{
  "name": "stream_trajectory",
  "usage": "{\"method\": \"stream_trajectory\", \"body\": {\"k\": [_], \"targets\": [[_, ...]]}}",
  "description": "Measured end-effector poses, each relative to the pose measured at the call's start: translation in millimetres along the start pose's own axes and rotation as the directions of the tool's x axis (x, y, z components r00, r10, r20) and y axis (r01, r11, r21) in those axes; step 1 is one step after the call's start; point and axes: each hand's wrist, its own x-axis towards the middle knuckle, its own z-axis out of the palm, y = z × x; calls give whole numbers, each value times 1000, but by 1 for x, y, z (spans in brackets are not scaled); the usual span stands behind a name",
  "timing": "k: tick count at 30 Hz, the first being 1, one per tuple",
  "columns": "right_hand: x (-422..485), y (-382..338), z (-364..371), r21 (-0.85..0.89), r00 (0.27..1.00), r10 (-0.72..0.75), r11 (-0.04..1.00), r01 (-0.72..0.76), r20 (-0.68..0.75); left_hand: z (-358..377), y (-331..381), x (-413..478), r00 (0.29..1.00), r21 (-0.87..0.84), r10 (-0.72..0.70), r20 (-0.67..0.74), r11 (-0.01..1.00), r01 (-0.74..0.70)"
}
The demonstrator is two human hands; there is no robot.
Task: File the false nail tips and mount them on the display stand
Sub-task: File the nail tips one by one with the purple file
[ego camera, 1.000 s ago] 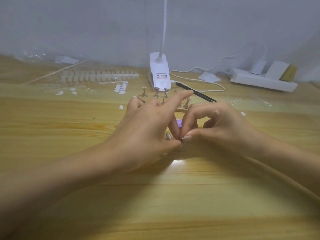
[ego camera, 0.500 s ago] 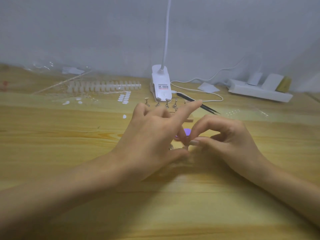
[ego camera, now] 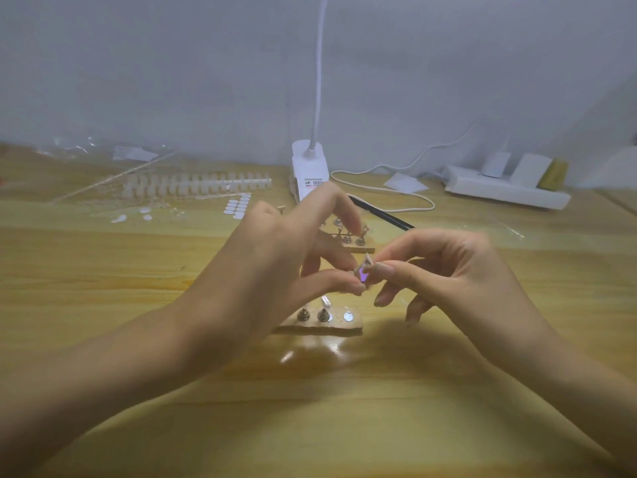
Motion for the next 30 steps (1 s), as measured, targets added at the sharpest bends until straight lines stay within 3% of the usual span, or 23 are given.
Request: {"method": "stream_trajectory", "body": {"k": [7, 14, 30], "targets": [[1, -4, -1, -11, 1000, 0, 1000, 0, 24, 0, 3, -4, 998, 148, 48, 29, 988, -52], [1, -6, -1, -23, 995, 78, 997, -76, 69, 2, 6, -6, 997, 168, 59, 47, 984, -66], [0, -6, -3, -76, 988, 111, 992, -104, 102, 1, 5, -5, 994, 128, -2, 111, 992, -12]]}}
